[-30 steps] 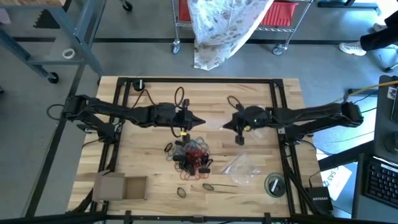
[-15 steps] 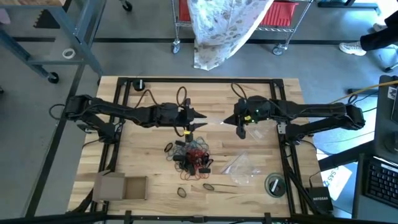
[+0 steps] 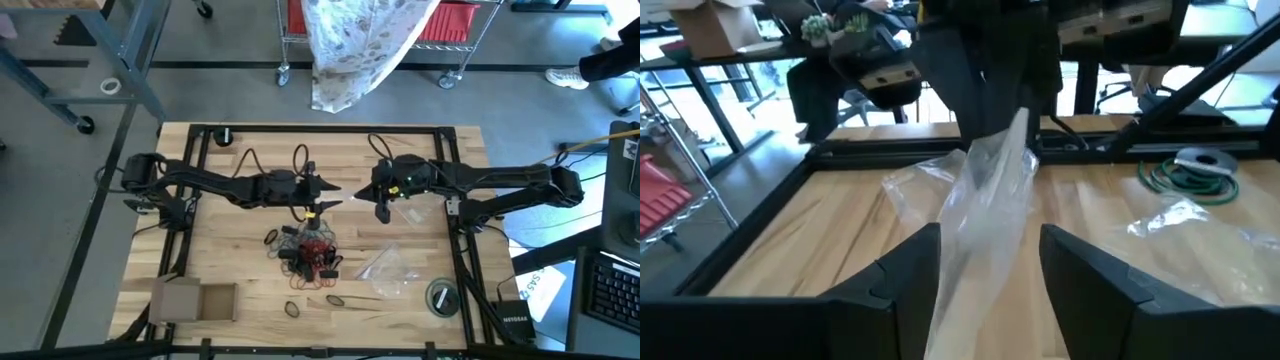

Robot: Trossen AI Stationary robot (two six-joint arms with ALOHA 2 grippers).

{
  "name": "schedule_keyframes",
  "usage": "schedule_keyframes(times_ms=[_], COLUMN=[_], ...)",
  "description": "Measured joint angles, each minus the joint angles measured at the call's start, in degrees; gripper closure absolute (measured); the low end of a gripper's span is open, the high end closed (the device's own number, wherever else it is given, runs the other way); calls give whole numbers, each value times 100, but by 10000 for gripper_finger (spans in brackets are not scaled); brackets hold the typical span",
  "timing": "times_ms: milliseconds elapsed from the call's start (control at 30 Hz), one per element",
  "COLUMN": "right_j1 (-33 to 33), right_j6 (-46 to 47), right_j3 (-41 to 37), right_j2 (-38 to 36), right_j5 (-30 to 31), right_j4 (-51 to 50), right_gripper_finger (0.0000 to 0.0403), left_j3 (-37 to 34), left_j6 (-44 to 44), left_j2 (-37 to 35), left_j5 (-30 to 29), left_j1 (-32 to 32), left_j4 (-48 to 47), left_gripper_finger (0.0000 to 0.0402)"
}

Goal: Sort rubber bands
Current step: Open the transparent zip lock bag

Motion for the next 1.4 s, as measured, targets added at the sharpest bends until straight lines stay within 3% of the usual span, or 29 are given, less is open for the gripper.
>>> schedule_keyframes(times_ms=[133, 533, 867, 1000, 1233, 1400], right_j1=[0, 0, 0, 0, 0, 0], right_j6=[0, -7, 97, -10, -855, -1119], right_j3=[0, 0, 0, 113, 1112, 1316], right_j2=[42, 40, 40, -2, -33, 209], right_j5=[-7, -11, -11, -11, 10, 11], right_j4=[-3, 7, 9, -216, -1521, -1290], right_gripper_finger=[403, 403, 399, 377, 323, 313], left_j3=[0, -2, -2, -2, 0, -2], left_j6=[65, 169, 150, 145, -78, -158], left_j2=[-26, -114, -116, -116, -116, -116], left_j5=[0, 0, 0, 0, 0, 2], left_j1=[0, 0, 0, 0, 0, -8], left_j4=[116, 75, -70, -62, -65, -64], left_gripper_finger=[242, 324, 363, 372, 376, 376])
